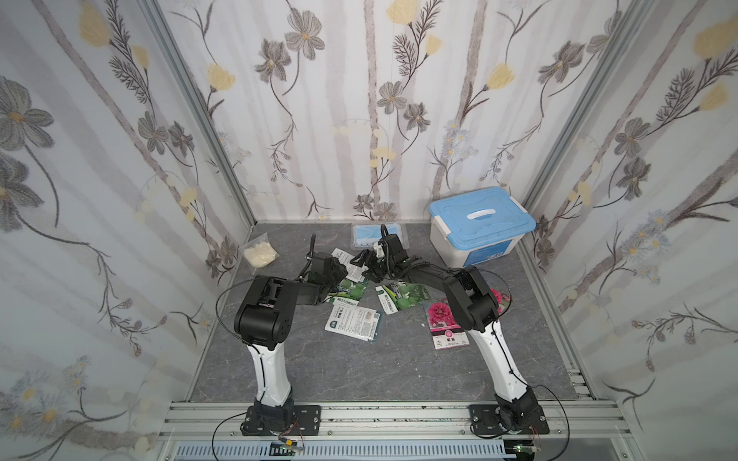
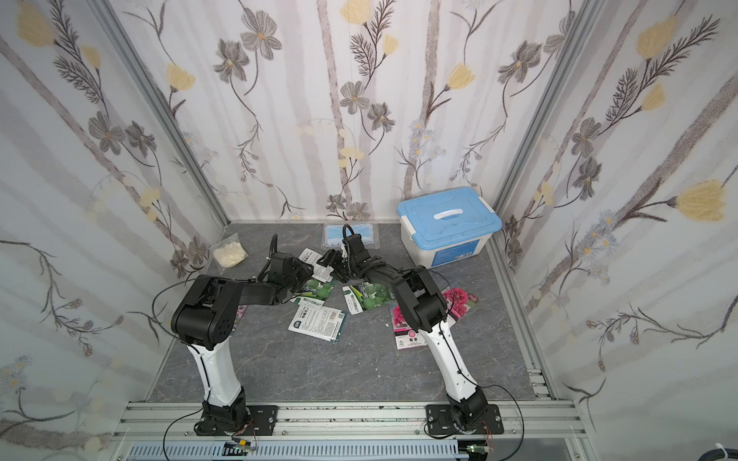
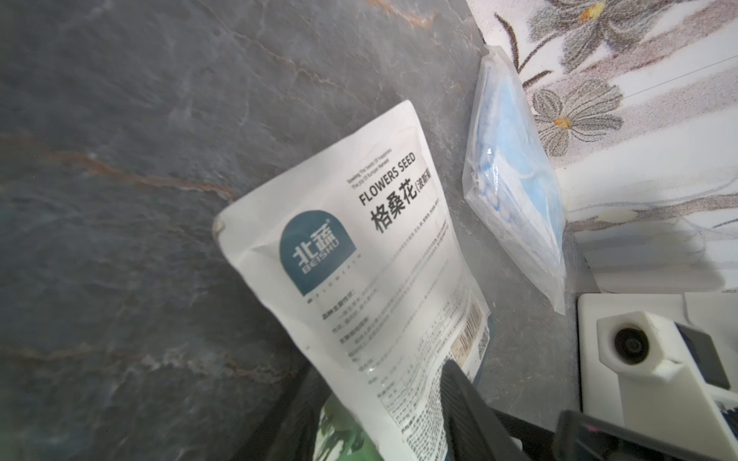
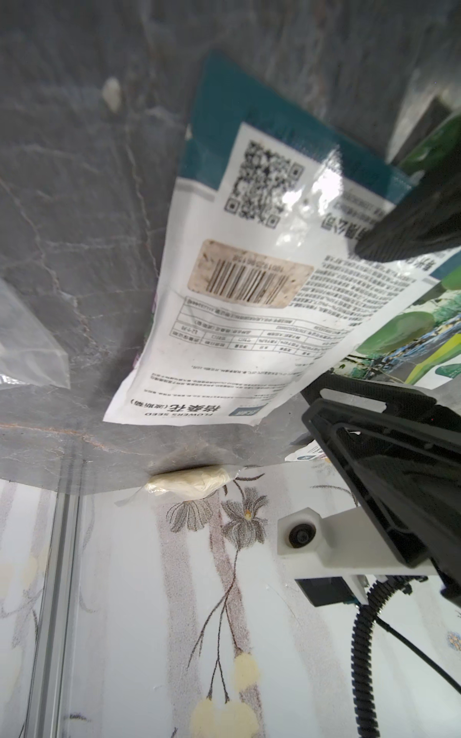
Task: Arrange the seed packets in a row
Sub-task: Pick up the seed packet from the center of the board.
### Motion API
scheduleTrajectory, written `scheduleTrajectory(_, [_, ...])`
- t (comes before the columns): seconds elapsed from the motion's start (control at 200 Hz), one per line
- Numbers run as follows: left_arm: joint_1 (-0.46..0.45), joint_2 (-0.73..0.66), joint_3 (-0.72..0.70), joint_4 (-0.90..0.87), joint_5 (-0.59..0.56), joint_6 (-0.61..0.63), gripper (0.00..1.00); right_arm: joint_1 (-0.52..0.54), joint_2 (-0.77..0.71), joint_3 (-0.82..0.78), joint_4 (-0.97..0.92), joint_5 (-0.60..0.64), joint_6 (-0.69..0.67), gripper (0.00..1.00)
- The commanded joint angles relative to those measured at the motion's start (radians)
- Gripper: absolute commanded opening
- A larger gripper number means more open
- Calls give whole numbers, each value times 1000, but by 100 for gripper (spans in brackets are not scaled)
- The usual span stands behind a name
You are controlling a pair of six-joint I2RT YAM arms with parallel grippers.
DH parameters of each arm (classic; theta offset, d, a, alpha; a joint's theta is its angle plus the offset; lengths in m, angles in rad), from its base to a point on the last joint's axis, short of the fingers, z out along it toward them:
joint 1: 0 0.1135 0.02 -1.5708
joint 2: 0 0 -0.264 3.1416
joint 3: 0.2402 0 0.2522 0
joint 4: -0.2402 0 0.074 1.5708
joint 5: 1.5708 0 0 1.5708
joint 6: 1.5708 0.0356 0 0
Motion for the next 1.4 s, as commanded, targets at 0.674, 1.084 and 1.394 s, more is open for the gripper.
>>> scheduleTrajectory(0.674, [-11,23,50,72,83,42,0,-4,-126,-210,103,13,46,80])
scheduleTrajectory(1.084, [-11,-98,69,-49,119,83,0,-26,-407,-386,110,165,-165,84])
scheduleTrajectory(1.394, [-11,-203,76,-172,122,99,0,-20,-653,-665,203,362,-498,81])
